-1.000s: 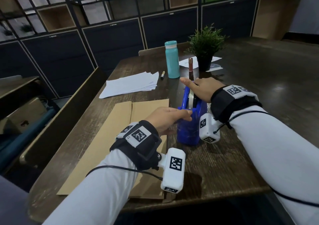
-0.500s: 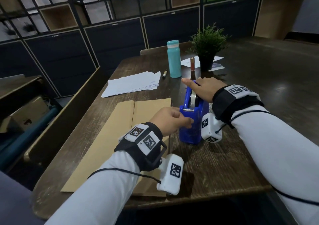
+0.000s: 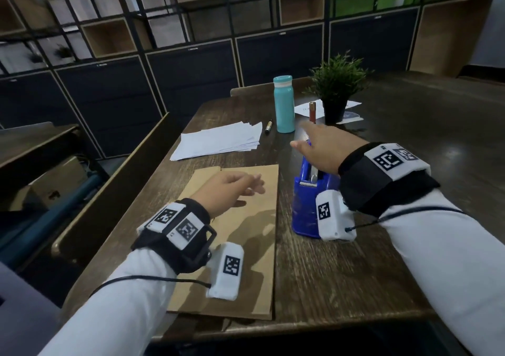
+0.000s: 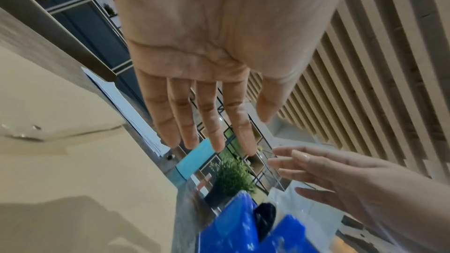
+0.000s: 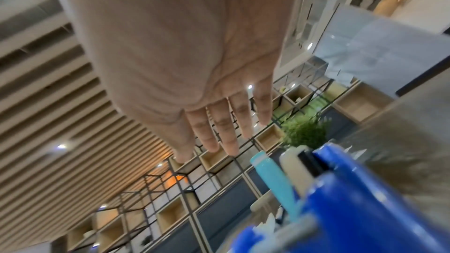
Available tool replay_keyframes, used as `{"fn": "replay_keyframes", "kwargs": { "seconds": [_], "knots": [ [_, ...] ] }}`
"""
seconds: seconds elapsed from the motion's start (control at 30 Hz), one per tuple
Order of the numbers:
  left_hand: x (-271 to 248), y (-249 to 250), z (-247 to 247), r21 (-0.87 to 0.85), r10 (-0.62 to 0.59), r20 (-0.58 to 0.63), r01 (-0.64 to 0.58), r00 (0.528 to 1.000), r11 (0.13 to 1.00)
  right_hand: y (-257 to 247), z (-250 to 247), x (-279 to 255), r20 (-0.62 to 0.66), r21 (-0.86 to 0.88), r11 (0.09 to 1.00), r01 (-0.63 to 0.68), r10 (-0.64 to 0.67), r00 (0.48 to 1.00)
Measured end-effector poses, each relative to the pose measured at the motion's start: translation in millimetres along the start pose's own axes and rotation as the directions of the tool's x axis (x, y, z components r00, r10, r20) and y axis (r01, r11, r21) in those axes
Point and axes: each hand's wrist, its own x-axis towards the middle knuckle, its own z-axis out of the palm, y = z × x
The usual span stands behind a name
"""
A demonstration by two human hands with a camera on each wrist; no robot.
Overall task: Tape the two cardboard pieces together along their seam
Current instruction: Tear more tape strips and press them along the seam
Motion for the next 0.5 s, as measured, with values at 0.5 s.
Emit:
{"fn": "replay_keyframes", "kwargs": {
  "seconds": [0.5],
  "knots": [
    [-25.6, -21.8, -43.6, -0.082, 0.061, -0.196, -0.078, 0.979, 0.994, -87.7, 35.9, -8.0, 0.084, 0.441, 0.872, 0.213, -0.276, 0.957]
  ]
}}
